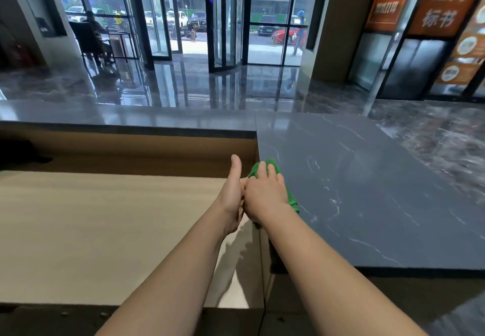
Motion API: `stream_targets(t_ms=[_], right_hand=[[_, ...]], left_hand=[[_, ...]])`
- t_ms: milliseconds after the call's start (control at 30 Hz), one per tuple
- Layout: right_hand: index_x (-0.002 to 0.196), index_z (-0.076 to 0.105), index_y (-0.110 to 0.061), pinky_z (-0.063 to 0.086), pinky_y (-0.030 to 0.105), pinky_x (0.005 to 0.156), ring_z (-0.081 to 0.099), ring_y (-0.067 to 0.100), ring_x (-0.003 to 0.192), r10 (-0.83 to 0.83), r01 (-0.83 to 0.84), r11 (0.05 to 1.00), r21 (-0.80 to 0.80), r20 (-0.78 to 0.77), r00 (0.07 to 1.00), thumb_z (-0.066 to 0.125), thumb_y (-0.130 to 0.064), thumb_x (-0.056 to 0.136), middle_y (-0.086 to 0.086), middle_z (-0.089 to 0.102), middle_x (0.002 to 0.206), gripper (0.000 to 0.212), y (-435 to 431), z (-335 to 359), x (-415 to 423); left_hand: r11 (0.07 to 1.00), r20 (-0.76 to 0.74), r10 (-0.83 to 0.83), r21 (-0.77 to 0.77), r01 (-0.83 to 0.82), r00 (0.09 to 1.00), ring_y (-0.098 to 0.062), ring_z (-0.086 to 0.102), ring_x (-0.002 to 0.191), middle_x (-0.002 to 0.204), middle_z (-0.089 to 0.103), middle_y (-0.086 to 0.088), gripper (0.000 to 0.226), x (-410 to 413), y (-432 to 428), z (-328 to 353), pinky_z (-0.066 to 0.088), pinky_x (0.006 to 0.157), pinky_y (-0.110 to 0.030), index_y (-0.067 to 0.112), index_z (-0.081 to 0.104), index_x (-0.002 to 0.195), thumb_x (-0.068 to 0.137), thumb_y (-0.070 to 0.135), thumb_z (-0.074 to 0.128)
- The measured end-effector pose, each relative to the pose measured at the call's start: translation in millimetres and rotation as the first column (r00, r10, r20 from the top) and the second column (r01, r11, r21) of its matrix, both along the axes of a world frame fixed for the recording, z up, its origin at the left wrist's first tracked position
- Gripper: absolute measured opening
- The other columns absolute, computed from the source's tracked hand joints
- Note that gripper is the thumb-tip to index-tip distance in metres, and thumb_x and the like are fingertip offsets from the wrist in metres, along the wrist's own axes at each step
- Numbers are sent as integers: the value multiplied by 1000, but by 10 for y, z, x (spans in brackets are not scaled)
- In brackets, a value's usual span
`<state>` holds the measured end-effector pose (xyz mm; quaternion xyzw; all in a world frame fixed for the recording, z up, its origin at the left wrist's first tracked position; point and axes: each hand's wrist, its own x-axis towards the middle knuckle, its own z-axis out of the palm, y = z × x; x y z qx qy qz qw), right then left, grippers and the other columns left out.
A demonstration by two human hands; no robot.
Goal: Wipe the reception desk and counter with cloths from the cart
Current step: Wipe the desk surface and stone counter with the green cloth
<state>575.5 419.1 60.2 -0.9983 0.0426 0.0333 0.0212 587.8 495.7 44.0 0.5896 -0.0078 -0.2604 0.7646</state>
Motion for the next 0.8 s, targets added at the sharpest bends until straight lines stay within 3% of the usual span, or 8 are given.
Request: stream_targets(t_ms=[67, 133, 367, 500, 600, 700, 767, 800], right_hand=[[152, 27, -13, 5, 47, 122, -7, 34, 149, -12, 12, 1000, 12, 0, 1000, 52, -20, 96, 17, -5, 162, 63, -30, 15, 222], [152, 27, -14, 5, 47, 122, -7, 34, 150, -24, 24, 1000, 16, -1, 1000, 53, -19, 95, 16, -5, 162, 62, -54, 24, 430], [152, 30, -19, 5, 47, 122, -6, 33, 150, -60, 60, 998, 12, 13, 998, 54, -22, 95, 15, -4, 163, 61, -132, 10, 1046], [151, 29, -19, 5, 47, 122, -6, 32, 150, -83, 82, 996, 20, 23, 996, 56, -22, 94, 13, -4, 163, 64, -183, 5, 1318], [155, 17, -20, 3, 46, 122, -8, 30, 150, -95, 95, 995, 17, 44, 994, 57, -17, 93, 11, -4, 163, 74, -216, -31, 1448], [156, 11, -19, 3, 45, 122, -8, 29, 150, -84, 84, 996, 7, 50, 995, 59, -16, 92, 9, -6, 164, 80, -251, -77, 1458], [155, 15, -18, 3, 45, 122, -7, 30, 150, -76, 75, 997, 8, 60, 995, 58, -14, 92, 10, -5, 164, 76, -261, -82, 1407], [155, 18, -18, 4, 46, 122, -7, 30, 150, -73, 72, 997, 15, 67, 995, 56, -13, 92, 11, -4, 164, 74, -262, -68, 1410]], left_hand=[[1000, -11, -13, 8, 13, 1000, -20, 67, 104, 107, 73, -5, 83, 245, -45, 21, 50, 96, -39, 18, 69, 104, 84, 81, 17], [999, -21, -28, 22, 29, 999, -20, 66, 106, 107, 73, -3, 81, 462, -80, 45, 49, 98, -40, 19, 68, 100, 83, 82, 19], [994, -39, -80, 66, 82, 996, -20, 60, 114, 123, 65, -2, 89, 1085, -154, 69, 51, 87, -37, 19, 58, 129, 82, 83, 19], [992, -21, -96, 79, 98, 995, -24, 51, 127, 138, 56, -6, 91, 1347, -221, 137, 43, 101, -37, 17, 48, 141, 83, 81, 19], [993, 12, -100, 67, 99, 995, -23, 40, 137, 150, 41, -4, 80, 1431, -325, 212, 29, 115, -43, 18, 32, 149, 91, 72, 16], [994, 36, -88, 63, 85, 995, -21, 35, 139, 154, 35, -2, 73, 1383, -397, 234, 30, 111, -34, 18, 26, 151, 96, 64, 15], [993, 56, -86, 91, 80, 995, -21, 36, 139, 153, 36, -2, 73, 1343, -377, 203, 31, 106, -32, 18, 28, 150, 96, 65, 15], [992, 66, -87, 101, 80, 994, -20, 36, 139, 153, 37, -2, 75, 1369, -359, 190, 30, 109, -33, 18, 29, 150, 94, 67, 15]])
